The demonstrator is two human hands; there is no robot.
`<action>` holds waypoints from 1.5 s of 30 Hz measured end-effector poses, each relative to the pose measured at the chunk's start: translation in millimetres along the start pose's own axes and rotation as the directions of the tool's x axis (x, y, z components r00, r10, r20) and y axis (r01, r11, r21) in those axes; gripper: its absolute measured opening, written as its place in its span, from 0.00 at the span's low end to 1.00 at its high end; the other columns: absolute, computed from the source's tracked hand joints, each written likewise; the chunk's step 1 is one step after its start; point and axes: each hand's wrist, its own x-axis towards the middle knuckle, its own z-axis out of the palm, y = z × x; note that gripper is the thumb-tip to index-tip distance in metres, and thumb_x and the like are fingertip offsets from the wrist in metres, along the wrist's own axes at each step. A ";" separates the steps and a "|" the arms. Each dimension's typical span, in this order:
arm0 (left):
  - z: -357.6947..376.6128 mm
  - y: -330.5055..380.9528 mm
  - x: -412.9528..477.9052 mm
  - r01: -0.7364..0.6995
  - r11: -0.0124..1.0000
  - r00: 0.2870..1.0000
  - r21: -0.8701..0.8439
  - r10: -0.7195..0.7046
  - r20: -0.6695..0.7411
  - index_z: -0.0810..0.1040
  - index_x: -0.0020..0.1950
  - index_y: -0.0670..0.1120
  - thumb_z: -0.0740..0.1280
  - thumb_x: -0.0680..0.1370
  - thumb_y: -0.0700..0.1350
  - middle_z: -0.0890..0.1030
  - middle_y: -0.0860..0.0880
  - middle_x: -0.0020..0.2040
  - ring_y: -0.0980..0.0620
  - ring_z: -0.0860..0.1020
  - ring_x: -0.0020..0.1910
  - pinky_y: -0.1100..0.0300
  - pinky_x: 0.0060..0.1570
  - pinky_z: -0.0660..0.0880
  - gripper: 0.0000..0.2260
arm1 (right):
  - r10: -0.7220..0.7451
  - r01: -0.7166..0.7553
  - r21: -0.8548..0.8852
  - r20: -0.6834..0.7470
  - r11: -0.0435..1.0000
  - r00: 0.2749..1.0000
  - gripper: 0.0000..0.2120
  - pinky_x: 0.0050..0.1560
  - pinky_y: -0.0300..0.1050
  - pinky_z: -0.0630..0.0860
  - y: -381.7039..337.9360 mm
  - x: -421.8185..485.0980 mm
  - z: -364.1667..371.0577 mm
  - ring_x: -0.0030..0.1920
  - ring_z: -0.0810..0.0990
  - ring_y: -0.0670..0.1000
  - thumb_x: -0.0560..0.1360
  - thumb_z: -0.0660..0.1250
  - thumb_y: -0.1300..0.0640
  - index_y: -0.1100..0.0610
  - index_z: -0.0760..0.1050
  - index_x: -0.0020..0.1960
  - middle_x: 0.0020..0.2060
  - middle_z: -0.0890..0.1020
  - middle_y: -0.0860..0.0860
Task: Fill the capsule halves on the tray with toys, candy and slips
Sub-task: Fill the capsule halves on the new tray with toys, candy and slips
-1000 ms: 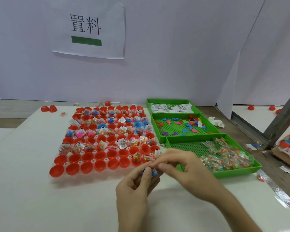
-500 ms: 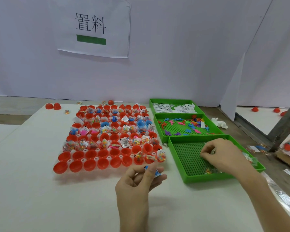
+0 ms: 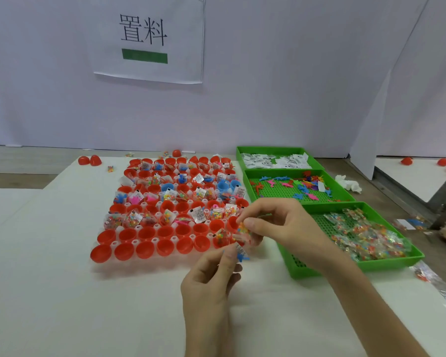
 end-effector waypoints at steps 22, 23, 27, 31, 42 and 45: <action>-3.1 -1.9 -1.2 -0.107 0.994 0.991 0.028 0.109 -0.081 0.86 0.39 0.48 0.76 0.59 0.55 0.85 0.47 0.39 0.54 0.83 0.39 0.64 0.38 0.79 0.15 | 0.138 -0.149 0.091 0.120 0.985 0.983 0.10 0.42 0.38 0.76 7.0 -10.2 13.6 0.38 0.78 0.46 0.77 0.70 0.55 0.60 0.86 0.52 0.42 0.82 0.63; -3.0 -1.4 -1.2 -0.108 0.994 0.991 0.018 0.109 -0.079 0.86 0.39 0.48 0.75 0.59 0.55 0.85 0.47 0.39 0.54 0.83 0.39 0.65 0.38 0.78 0.14 | 0.145 -0.162 0.108 0.153 0.981 0.978 0.10 0.43 0.38 0.76 7.2 -10.7 12.9 0.40 0.78 0.47 0.77 0.69 0.55 0.58 0.86 0.53 0.43 0.83 0.60; -2.5 -0.4 -1.1 -0.083 0.996 0.994 -0.027 0.080 -0.080 0.85 0.38 0.49 0.75 0.59 0.54 0.85 0.47 0.39 0.55 0.83 0.39 0.67 0.36 0.77 0.13 | 0.132 -0.153 0.097 0.199 0.983 0.971 0.09 0.45 0.38 0.77 6.9 -11.0 12.4 0.43 0.80 0.46 0.76 0.70 0.57 0.52 0.85 0.55 0.45 0.85 0.51; -1.9 0.4 -2.8 -0.063 0.997 0.995 -0.044 0.060 -0.078 0.85 0.38 0.49 0.75 0.58 0.55 0.85 0.48 0.38 0.57 0.81 0.38 0.67 0.35 0.77 0.13 | 0.121 -0.131 0.169 0.068 0.977 0.990 0.03 0.41 0.39 0.79 8.5 -7.8 15.5 0.38 0.81 0.48 0.72 0.74 0.58 0.53 0.85 0.46 0.38 0.83 0.54; -0.4 5.7 -7.1 -0.060 0.998 0.996 0.018 0.061 -0.067 0.86 0.39 0.52 0.73 0.60 0.55 0.85 0.52 0.37 0.62 0.79 0.35 0.61 0.39 0.72 0.12 | 0.112 -0.115 0.058 0.055 0.992 0.992 0.06 0.34 0.38 0.75 7.8 -8.6 17.7 0.32 0.78 0.46 0.71 0.74 0.57 0.59 0.85 0.44 0.34 0.82 0.56; -0.3 6.3 -7.5 -0.060 0.998 0.995 0.024 0.061 -0.081 0.86 0.39 0.51 0.73 0.60 0.55 0.85 0.51 0.39 0.61 0.80 0.36 0.60 0.40 0.72 0.13 | 0.115 -0.121 0.079 0.084 0.989 0.990 0.05 0.34 0.38 0.75 7.3 -8.6 18.6 0.32 0.78 0.47 0.73 0.74 0.56 0.58 0.85 0.44 0.34 0.82 0.56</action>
